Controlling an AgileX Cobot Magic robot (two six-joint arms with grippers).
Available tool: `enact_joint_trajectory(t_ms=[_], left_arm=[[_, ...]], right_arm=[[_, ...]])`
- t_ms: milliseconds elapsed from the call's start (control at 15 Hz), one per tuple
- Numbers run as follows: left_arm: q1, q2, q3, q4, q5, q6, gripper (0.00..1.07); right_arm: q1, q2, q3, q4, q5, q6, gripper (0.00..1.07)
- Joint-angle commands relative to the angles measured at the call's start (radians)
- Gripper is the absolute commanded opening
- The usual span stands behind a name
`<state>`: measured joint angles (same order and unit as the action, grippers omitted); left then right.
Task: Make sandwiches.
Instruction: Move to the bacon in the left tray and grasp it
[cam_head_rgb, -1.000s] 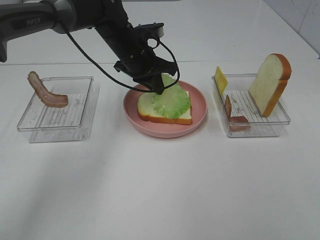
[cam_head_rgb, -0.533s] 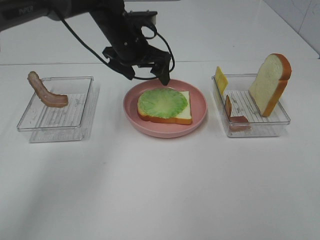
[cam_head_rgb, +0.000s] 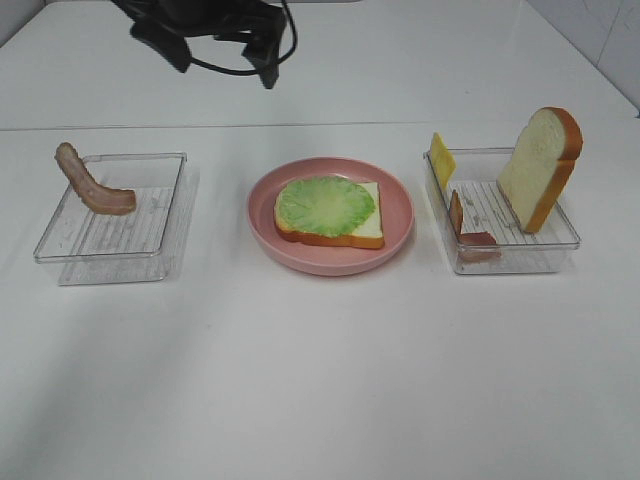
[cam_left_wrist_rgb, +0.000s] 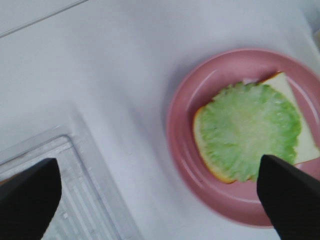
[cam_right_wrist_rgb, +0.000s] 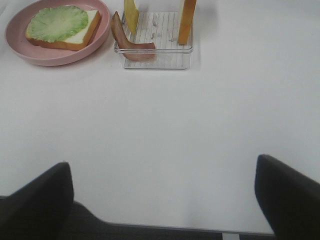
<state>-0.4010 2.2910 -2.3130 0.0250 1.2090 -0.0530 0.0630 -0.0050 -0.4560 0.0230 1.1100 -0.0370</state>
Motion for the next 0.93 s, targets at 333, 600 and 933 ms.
enact_joint_trajectory(t_ms=[333, 600, 933], left_arm=[[0.277, -0.122, 0.238, 0.029, 0.105, 0.010, 1.00], [0.356, -0.040, 0.240, 0.005, 0.105, 0.010, 1.00], [0.358, 0.052, 0.240, -0.012, 0.091, 0.025, 1.00]], right_arm=[[-0.005, -0.028, 0.002, 0.006, -0.006, -0.005, 0.96], [-0.005, -0.028, 0.002, 0.006, -0.006, -0.005, 0.96], [-0.005, -0.028, 0.002, 0.006, -0.006, -0.005, 0.96]])
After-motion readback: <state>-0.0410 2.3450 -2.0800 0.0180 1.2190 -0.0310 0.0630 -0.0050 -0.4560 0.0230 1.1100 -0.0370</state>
